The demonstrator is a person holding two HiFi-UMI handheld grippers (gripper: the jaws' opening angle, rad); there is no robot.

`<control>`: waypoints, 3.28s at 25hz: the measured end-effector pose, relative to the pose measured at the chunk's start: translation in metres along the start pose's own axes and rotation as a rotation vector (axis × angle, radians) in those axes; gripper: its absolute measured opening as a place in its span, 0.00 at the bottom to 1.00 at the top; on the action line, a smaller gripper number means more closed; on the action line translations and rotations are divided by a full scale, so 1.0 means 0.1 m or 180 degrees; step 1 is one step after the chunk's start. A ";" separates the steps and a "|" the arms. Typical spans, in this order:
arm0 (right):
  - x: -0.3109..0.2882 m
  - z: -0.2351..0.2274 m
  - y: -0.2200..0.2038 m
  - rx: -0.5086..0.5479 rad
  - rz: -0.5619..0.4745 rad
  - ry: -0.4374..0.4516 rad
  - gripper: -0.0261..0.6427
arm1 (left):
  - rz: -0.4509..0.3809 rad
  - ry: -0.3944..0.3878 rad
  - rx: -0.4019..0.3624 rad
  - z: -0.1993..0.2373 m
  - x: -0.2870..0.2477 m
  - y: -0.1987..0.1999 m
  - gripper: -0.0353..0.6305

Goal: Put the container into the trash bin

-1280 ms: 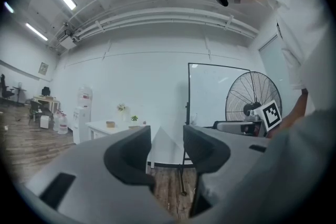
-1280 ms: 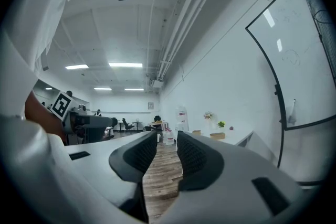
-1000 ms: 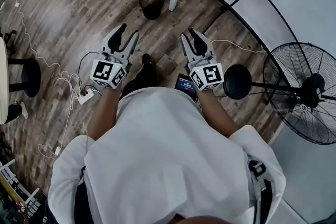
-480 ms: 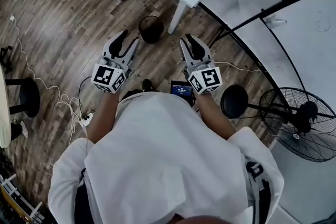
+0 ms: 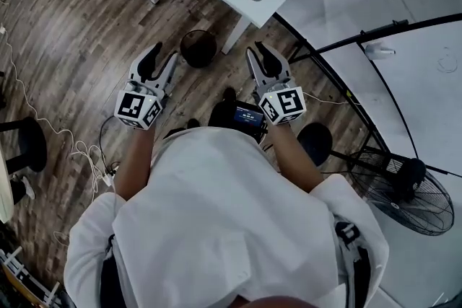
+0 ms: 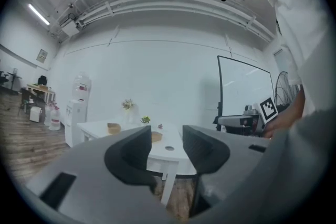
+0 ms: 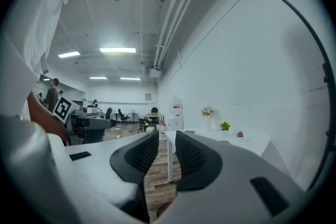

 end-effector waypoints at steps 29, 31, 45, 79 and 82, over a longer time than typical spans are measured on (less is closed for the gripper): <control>-3.12 -3.84 -0.41 -0.0775 0.0864 0.0612 0.23 | 0.0323 0.1279 0.0174 1.25 -2.61 0.30 0.33; -3.32 -3.96 -0.57 -0.0882 0.1082 0.0634 0.26 | 0.0407 0.1339 0.0222 1.29 -2.64 0.23 0.33; -3.80 -4.15 -1.29 -0.1158 0.2236 0.0474 0.30 | 0.0679 0.1753 0.0536 1.52 -2.20 0.07 0.33; -3.27 -2.77 -0.17 -0.1558 0.0962 0.0593 0.10 | 0.0070 0.1728 0.0240 1.39 -0.99 0.17 0.33; -3.14 -2.32 -0.10 -0.1606 0.0905 0.0628 0.10 | 0.0005 0.1665 0.0227 1.40 -0.66 0.16 0.33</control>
Point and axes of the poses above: the fingertips, and each gripper's own axes: x backward along the fingers, z to its left, y out of its top, the point moved 1 cm from there along x, backward along the fingers, and after that the axes turned 6 degrees about z, right-handed, at the moved point
